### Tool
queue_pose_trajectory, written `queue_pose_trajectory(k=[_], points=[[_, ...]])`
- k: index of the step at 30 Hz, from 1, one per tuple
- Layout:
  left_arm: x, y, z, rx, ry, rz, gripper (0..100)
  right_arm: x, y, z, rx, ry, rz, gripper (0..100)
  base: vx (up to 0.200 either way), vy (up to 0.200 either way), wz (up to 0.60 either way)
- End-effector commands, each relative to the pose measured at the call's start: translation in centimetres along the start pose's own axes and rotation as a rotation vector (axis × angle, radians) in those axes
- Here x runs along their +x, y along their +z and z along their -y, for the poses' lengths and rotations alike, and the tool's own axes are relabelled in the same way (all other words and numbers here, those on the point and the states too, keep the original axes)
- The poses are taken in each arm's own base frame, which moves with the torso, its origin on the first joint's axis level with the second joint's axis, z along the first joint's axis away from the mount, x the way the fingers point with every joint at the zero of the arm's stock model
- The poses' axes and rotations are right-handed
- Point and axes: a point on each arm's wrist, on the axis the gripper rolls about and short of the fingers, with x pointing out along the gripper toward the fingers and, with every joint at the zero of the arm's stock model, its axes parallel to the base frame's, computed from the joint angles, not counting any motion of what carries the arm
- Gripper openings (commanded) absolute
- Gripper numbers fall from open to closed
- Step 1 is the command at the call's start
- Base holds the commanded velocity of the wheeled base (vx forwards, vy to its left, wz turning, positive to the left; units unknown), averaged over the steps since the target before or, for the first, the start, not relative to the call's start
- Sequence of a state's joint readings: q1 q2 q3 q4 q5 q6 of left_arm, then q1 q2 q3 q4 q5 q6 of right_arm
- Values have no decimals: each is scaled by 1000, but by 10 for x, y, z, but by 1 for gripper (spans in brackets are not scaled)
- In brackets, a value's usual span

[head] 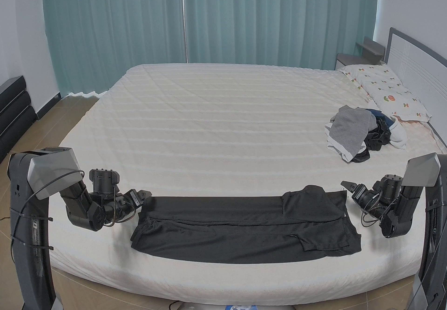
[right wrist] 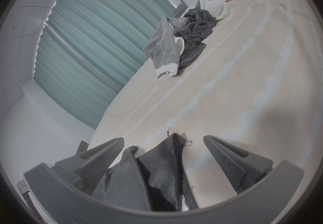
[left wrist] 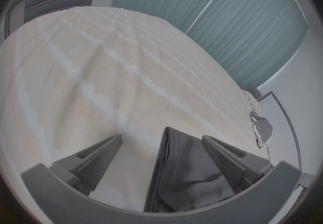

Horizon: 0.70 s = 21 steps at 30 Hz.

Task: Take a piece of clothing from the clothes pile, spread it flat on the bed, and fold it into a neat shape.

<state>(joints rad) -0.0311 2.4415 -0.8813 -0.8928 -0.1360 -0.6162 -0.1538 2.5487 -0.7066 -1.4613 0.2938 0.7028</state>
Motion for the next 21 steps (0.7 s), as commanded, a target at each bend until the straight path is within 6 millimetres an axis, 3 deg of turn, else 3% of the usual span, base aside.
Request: queue_pose_trajectory(k=[1, 8, 10, 14, 21], points=[[-26, 6, 3, 6, -5, 11, 100, -22, 0, -10, -6, 11, 2, 100, 0, 0, 0], [-40, 0, 8, 15, -22, -19, 100, -49, -8, -15, -5, 17, -52, 100, 0, 0, 0], [-41, -3, 10, 23, -25, -31, 100, -52, -10, -15, -5, 39, -81, 100, -200, 0, 0], [-45, -10, 6, 82, -16, -58, 100, -51, -13, -13, -28, 39, -97, 100, -200, 0, 0], [-44, -22, 15, 126, -45, -88, 100, -49, -19, -10, -41, 34, -117, 100, 0, 0, 0]])
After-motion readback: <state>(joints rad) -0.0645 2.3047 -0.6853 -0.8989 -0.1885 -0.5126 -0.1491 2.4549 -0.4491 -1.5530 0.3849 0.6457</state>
